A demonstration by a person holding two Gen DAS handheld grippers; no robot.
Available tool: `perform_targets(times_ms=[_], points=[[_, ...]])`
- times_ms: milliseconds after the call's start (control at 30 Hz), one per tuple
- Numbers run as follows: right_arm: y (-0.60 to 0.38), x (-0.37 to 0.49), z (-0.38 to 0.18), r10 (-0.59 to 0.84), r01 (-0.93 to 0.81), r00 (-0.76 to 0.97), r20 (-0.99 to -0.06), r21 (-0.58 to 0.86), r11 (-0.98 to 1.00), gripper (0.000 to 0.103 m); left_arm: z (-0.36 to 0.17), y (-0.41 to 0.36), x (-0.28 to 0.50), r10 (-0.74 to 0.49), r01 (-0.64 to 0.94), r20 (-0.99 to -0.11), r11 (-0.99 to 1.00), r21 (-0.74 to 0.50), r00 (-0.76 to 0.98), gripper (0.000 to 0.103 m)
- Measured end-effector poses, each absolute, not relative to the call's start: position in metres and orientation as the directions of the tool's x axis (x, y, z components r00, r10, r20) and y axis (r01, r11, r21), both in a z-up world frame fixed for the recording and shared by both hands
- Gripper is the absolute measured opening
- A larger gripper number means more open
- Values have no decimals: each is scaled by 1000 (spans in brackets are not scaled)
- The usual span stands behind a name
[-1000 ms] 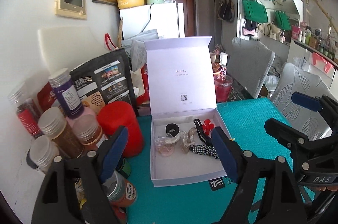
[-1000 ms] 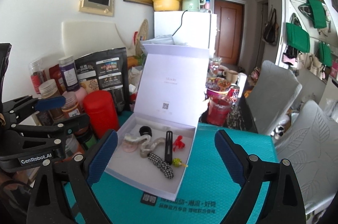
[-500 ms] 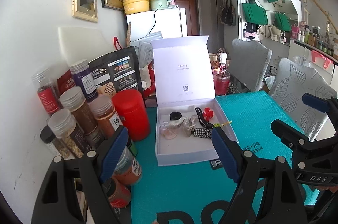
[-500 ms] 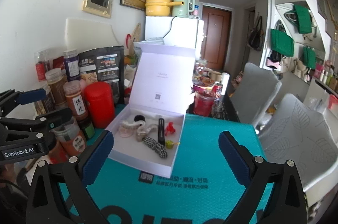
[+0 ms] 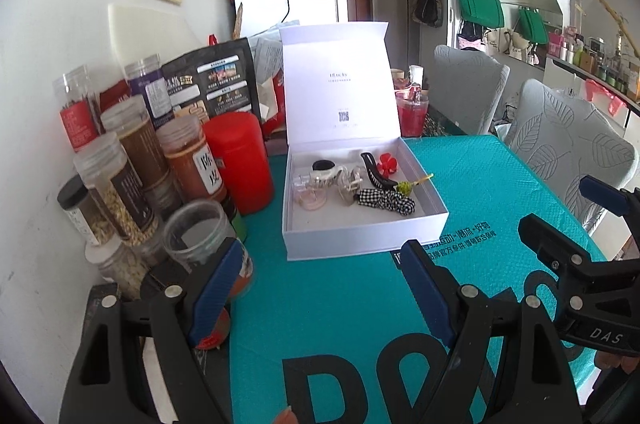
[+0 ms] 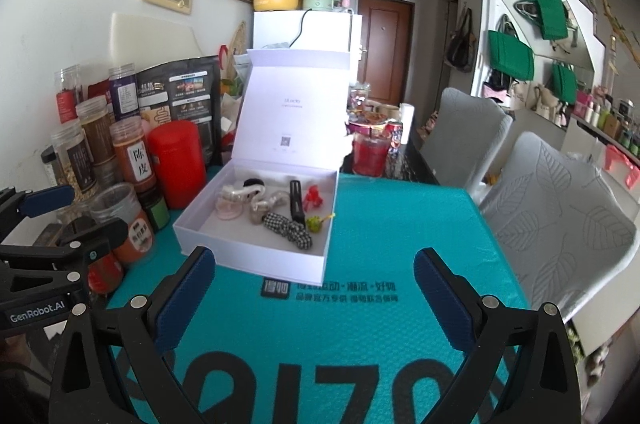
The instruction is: Organize rigid objects
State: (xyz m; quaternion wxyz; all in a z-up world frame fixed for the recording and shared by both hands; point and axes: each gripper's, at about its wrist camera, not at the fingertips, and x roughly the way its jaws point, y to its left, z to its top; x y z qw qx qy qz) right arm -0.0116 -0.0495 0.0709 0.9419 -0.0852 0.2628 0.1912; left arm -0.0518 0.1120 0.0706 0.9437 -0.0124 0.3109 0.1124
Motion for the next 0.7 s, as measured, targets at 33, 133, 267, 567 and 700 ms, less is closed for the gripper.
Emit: perform_targets(times_ms=[33, 133, 267, 567, 700], points=[[-49, -13, 69, 313, -403, 788, -531, -60, 913, 101, 68, 113, -52, 200, -222, -596, 974, 37, 778, 82], [-49, -16, 64, 312, -402, 784, -537, -56, 914, 101, 63, 116, -52, 198, -231, -605, 973, 23, 771, 82], [-48, -16, 60, 310, -403, 776, -549, -52, 914, 101, 58, 118, -51, 197, -233, -612, 972, 21, 766, 82], [-47, -14, 58, 309, -401, 772, -556, -48, 915, 101, 54, 119, -48, 211, -249, -622, 968, 27, 754, 82], [-47, -13, 55, 307, -399, 769, -560, -46, 916, 101, 51, 119, -47, 213, -251, -631, 968, 29, 746, 82]])
